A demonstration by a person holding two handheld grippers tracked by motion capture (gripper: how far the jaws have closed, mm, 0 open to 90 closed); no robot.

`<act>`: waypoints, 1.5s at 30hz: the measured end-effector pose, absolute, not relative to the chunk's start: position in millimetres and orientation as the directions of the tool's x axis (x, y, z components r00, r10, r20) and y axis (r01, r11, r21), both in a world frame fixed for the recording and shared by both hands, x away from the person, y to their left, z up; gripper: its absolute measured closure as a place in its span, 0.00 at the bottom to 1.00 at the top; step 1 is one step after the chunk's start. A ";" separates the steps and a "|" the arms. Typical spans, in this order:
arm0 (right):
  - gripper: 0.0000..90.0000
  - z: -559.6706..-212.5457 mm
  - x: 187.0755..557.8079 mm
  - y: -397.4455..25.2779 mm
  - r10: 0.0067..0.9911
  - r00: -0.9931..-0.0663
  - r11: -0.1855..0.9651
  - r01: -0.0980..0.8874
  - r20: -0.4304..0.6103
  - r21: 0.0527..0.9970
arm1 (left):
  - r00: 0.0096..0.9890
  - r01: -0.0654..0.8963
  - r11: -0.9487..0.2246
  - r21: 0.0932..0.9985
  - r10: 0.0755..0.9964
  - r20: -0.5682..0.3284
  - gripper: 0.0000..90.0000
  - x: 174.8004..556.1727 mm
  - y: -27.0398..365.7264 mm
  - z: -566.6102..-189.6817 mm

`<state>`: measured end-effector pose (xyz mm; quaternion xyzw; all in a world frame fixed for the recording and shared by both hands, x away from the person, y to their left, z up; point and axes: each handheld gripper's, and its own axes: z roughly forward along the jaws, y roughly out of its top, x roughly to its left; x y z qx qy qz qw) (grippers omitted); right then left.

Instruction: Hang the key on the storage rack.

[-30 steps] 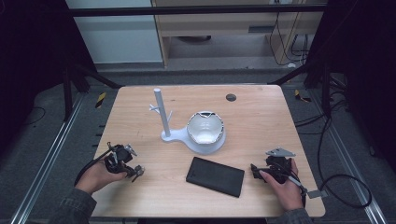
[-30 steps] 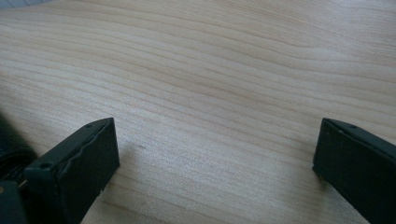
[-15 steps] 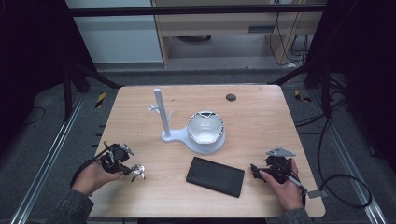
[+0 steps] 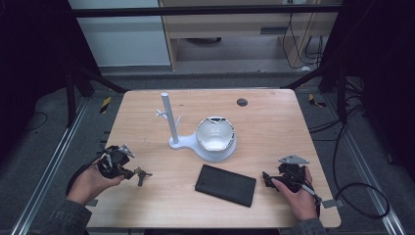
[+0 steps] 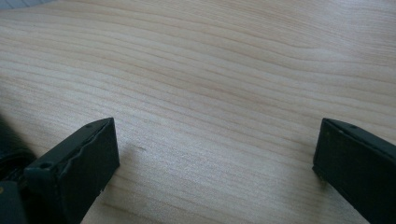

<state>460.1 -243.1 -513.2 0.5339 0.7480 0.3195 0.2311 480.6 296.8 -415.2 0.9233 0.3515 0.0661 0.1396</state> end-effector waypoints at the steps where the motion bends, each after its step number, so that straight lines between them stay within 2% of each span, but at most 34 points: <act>1: 0.00 -513.2 460.1 -243.0 0.947 -0.322 0.224 0.652 -0.004 0.724 | 0.750 0.624 -0.721 0.302 0.661 0.029 0.98 480.4 295.7 -411.0; 15: 0.00 -512.9 460.7 -242.5 0.947 -0.321 0.221 0.655 0.000 0.723 | 0.763 0.581 -0.736 0.347 0.641 0.084 0.98 489.1 281.3 -352.5; 45: 0.00 -513.0 465.7 -241.8 0.948 -0.318 0.222 0.653 -0.003 0.724 | 0.766 0.551 -0.749 0.367 0.629 0.135 0.98 508.2 263.9 -293.6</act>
